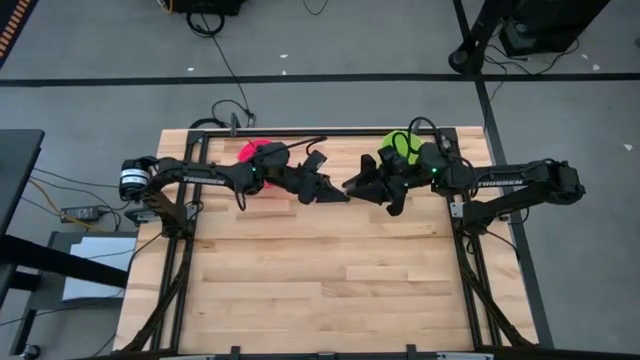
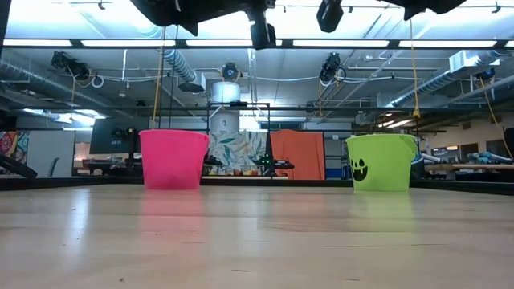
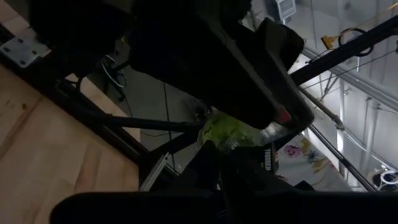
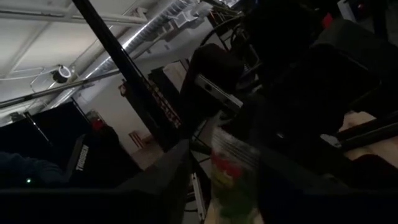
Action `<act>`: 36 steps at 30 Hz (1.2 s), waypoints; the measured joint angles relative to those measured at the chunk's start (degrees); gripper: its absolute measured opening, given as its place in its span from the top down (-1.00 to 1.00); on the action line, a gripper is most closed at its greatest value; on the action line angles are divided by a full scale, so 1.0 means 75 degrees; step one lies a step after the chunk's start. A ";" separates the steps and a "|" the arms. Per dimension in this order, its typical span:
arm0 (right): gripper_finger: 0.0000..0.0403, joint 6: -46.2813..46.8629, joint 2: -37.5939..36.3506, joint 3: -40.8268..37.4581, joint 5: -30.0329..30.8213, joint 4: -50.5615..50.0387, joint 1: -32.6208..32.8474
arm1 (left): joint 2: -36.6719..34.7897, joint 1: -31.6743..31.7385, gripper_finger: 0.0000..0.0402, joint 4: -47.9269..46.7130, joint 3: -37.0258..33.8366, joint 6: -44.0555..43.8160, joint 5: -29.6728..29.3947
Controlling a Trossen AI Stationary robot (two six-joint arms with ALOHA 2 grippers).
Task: Sort candy by brand, put in halloween buckets
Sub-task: Put the green candy into the green bucket
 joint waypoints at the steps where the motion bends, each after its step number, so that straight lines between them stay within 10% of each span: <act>1: 0.25 -0.0008 0.0000 0.0000 0.0000 0.0000 0.0015 | 0.0000 0.0006 0.92 0.0005 0.0001 0.0000 -0.0002; 12: 0.94 -0.0390 -0.0003 0.0000 -0.0028 0.0060 0.0072 | 0.0003 0.0003 0.92 0.0222 0.0003 -0.0004 0.0001; 21: 0.97 -0.0402 -0.0003 0.0003 -0.0110 0.0085 0.0091 | 0.0006 -0.0011 0.85 0.0398 0.0003 0.0171 0.0449; 36: 0.97 -0.0397 -0.0012 0.0003 0.0123 -0.0871 -0.0104 | -0.0006 0.0111 -0.09 0.0514 0.0012 0.0172 0.3058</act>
